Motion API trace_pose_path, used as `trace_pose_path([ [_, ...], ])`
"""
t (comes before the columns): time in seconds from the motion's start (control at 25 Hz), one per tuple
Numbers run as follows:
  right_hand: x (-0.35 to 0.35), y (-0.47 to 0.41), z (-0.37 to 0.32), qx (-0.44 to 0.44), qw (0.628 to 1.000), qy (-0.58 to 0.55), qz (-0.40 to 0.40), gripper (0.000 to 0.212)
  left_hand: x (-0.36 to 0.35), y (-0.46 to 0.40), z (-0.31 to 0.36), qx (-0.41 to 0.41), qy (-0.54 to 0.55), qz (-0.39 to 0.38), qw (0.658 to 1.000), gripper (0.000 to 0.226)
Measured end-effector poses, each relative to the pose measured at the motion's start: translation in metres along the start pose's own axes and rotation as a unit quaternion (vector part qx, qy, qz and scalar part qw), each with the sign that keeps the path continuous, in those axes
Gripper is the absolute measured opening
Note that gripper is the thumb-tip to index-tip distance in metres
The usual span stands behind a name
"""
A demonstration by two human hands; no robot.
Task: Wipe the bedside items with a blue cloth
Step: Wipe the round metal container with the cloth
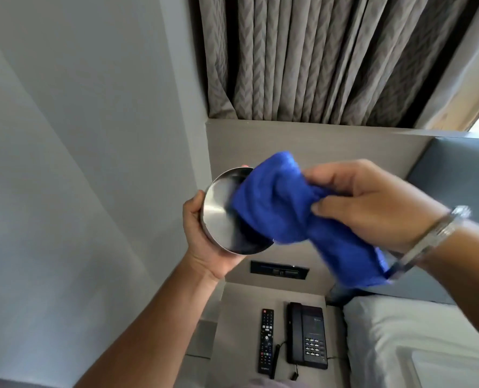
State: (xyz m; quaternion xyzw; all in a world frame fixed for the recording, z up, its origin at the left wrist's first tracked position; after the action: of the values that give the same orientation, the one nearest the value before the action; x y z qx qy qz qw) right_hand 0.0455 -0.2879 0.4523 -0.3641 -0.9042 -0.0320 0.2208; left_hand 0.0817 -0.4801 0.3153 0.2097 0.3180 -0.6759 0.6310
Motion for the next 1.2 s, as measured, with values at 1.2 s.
trace_pose_path([
  [1.2,-0.087,0.004,0.253,-0.317,0.936,0.081,0.129,0.014,0.237,0.020,-0.189,0.302,-0.235,0.314,0.869,0.046],
])
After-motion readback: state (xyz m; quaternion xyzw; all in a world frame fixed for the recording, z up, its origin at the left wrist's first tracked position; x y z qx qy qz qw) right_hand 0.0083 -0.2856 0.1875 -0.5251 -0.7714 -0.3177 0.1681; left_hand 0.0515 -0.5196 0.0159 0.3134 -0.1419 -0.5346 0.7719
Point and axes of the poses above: each hand's wrist, its own y-axis away from the middle knuckle, its own x-axis out of the back of the hand, z = x × y, the point moved 1 cm from there along -y, towards the middle knuckle, and after that the axes turned 12 degrees about -y, right-handed, at the moved point
